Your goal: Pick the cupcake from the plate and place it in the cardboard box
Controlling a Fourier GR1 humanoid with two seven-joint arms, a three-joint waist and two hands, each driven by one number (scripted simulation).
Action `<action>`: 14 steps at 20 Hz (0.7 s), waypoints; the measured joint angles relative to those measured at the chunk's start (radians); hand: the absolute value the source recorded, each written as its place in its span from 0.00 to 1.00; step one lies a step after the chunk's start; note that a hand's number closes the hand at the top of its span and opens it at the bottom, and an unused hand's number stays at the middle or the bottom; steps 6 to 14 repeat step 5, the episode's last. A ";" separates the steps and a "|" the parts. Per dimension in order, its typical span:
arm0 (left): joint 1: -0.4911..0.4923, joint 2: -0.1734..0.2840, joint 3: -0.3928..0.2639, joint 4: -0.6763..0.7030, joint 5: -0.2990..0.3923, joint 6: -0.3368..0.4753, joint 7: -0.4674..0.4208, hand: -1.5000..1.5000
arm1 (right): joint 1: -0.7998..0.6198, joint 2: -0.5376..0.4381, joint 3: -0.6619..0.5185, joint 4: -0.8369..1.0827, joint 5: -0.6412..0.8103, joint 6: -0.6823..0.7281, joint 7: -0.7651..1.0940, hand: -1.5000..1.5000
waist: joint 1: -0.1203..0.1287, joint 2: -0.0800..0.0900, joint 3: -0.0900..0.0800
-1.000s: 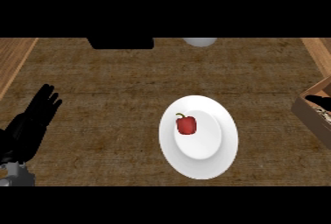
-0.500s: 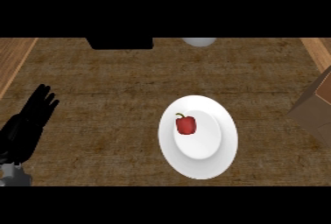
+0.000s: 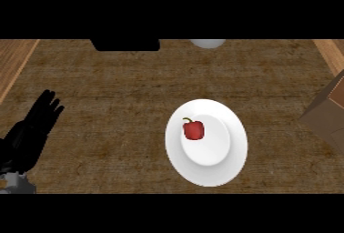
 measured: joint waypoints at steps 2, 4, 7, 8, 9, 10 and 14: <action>-0.007 0.005 0.006 -0.003 0.004 0.000 0.008 0.50 | 0.035 -0.020 -0.016 0.013 -0.034 0.031 -0.021 0.00 | 0.000 0.000 0.000; -0.007 0.019 0.020 0.004 0.020 -0.016 0.010 0.50 | 0.045 -0.055 -0.013 0.065 -0.044 0.039 -0.060 0.00 | 0.002 0.000 0.000; -0.007 0.018 0.021 0.003 0.021 -0.017 0.010 0.50 | 0.052 -0.079 -0.017 0.108 -0.049 0.045 -0.090 0.00 | 0.003 0.001 0.000; -0.007 0.018 0.021 0.003 0.021 -0.017 0.010 0.50 | 0.052 -0.079 -0.017 0.108 -0.049 0.045 -0.090 0.00 | 0.003 0.001 0.000; -0.007 0.018 0.021 0.003 0.021 -0.017 0.010 0.50 | 0.052 -0.079 -0.017 0.108 -0.049 0.045 -0.090 0.00 | 0.003 0.001 0.000; -0.007 0.018 0.021 0.003 0.021 -0.017 0.010 0.50 | 0.052 -0.079 -0.017 0.108 -0.049 0.045 -0.090 0.00 | 0.003 0.001 0.000; -0.007 0.018 0.021 0.003 0.021 -0.017 0.010 0.50 | 0.052 -0.079 -0.017 0.108 -0.049 0.045 -0.090 0.00 | 0.003 0.001 0.000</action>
